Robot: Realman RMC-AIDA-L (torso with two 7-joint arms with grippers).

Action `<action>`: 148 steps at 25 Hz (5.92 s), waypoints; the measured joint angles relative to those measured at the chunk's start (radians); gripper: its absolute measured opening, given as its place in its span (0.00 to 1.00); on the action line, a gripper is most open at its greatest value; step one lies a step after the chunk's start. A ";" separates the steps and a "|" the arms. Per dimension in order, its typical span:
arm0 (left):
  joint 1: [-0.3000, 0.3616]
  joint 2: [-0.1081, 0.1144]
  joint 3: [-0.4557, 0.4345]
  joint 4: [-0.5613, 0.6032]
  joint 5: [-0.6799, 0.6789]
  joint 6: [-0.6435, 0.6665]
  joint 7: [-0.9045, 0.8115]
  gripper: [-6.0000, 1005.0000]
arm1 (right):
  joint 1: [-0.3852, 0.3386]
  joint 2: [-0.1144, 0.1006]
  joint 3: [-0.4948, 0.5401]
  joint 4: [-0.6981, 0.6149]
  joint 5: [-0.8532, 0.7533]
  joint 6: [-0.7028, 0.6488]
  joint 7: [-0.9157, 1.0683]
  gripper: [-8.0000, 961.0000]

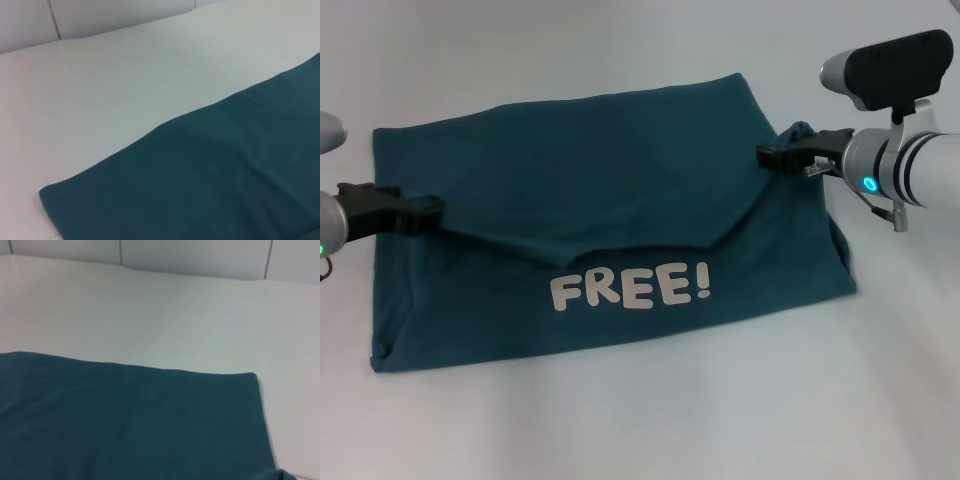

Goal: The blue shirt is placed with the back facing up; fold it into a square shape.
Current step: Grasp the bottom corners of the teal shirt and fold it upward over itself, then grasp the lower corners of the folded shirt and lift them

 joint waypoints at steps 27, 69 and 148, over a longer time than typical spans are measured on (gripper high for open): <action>0.012 0.016 -0.006 0.023 0.002 0.089 -0.068 0.93 | -0.067 -0.060 0.011 -0.145 -0.081 -0.260 0.276 0.97; 0.052 0.108 -0.016 0.213 0.279 0.815 -0.979 0.91 | -0.044 -0.035 0.038 -0.588 -0.478 -0.938 0.375 0.97; -0.002 0.109 -0.026 0.094 0.295 0.742 -0.848 0.02 | -0.047 -0.005 0.034 -0.619 -0.445 -1.003 0.303 0.96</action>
